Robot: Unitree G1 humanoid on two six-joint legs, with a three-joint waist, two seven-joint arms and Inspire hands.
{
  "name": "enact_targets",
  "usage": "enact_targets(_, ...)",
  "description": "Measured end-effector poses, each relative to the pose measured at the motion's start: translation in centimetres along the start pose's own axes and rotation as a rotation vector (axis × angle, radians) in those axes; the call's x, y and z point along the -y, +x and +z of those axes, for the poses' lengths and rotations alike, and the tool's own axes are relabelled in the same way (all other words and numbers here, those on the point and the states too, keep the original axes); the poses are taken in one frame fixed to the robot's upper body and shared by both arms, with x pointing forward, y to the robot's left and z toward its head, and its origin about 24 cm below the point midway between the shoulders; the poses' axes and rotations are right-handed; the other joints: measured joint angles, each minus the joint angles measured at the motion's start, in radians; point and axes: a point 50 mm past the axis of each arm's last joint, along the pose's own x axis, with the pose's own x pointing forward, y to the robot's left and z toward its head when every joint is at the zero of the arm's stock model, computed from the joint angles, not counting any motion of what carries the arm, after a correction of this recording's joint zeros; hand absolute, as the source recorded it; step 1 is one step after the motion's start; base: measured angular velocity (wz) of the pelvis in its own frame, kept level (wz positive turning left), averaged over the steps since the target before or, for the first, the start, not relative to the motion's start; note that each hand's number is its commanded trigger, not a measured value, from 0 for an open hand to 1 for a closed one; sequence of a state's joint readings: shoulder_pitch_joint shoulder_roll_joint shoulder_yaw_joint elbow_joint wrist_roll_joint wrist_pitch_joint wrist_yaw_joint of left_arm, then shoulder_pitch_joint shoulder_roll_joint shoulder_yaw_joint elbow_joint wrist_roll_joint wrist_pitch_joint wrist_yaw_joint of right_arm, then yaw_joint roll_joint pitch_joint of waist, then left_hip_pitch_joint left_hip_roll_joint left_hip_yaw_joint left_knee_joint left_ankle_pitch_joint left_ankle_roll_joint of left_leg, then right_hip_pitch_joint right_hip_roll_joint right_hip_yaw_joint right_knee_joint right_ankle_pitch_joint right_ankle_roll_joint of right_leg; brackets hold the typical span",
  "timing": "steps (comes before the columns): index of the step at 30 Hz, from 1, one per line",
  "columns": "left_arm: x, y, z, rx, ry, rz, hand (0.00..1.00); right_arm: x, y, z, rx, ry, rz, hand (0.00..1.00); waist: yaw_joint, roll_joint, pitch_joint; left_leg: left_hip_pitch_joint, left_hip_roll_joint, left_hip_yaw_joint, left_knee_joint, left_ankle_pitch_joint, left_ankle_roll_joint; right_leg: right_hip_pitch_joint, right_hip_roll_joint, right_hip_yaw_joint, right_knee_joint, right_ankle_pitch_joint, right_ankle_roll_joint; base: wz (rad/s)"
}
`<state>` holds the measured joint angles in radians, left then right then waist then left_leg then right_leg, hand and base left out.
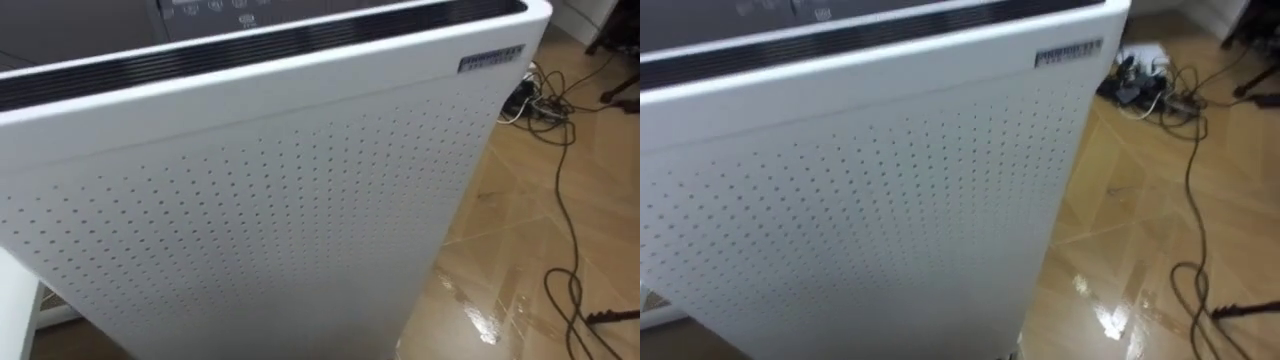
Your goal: Pick garbage
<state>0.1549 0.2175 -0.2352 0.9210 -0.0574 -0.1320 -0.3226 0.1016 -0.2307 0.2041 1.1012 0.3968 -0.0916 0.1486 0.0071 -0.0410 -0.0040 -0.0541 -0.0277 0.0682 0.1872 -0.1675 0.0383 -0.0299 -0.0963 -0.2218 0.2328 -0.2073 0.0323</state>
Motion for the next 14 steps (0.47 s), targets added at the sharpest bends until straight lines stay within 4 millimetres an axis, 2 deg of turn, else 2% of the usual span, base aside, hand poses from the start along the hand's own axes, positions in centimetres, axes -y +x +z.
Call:
enact_targets(2,-0.2,-0.2,-1.6,-0.042,-0.13,0.066,0.0,0.0,-0.2,-1.3,-0.034,0.095,-0.019,1.0,-0.004,-0.001,0.0,0.031,0.007,0.007,-0.012,-0.007,-0.003,0.027,0.006,0.003,-0.014,0.002,-0.001,-0.14)
enact_targets(4,-0.3,-0.4,-2.2,-0.046,-0.203,0.103,0.0,-0.1,-0.4,-2.2,-0.057,0.155,-0.033,1.0,-0.004,-0.001,0.0001,0.046,0.011,0.014,-0.021,-0.008,-0.004,0.035,0.01,0.008,-0.014,0.002,-0.001,-0.14)
enact_targets(6,0.1,-0.7,-3.6,-0.077,-0.322,0.145,0.0,0.3,-0.6,-2.9,-0.082,0.214,-0.062,1.0,-0.003,0.006,0.0041,0.079,0.015,0.024,-0.036,-0.01,-0.008,0.055,0.014,0.019,-0.016,0.002,-0.001,-0.2)
enact_targets(7,0.2,-0.8,-3.9,-0.083,-0.347,0.152,0.0,0.4,-0.6,-3.0,-0.086,0.226,-0.069,1.0,-0.003,0.002,0.0081,0.087,0.015,0.028,-0.039,-0.01,-0.008,0.061,0.015,0.02,-0.017,0.002,-0.001,-0.14)
enact_targets(11,0.0,-1.2,-5.0,-0.114,-0.451,0.21,0.0,0.8,-0.8,-3.6,-0.116,0.275,-0.091,1.0,-0.004,0.016,0.0085,0.118,0.016,0.04,-0.052,-0.013,-0.011,0.086,0.02,0.029,-0.029,0.002,-0.002,-0.1)
enact_targets(14,-0.1,-1.4,-5.6,-0.138,-0.51,0.231,0.0,0.9,-1.0,-4.1,-0.139,0.314,-0.103,1.0,-0.005,0.016,0.0084,0.121,0.015,0.041,-0.052,-0.013,-0.011,0.089,0.021,0.03,-0.03,0.002,-0.002,-0.01)
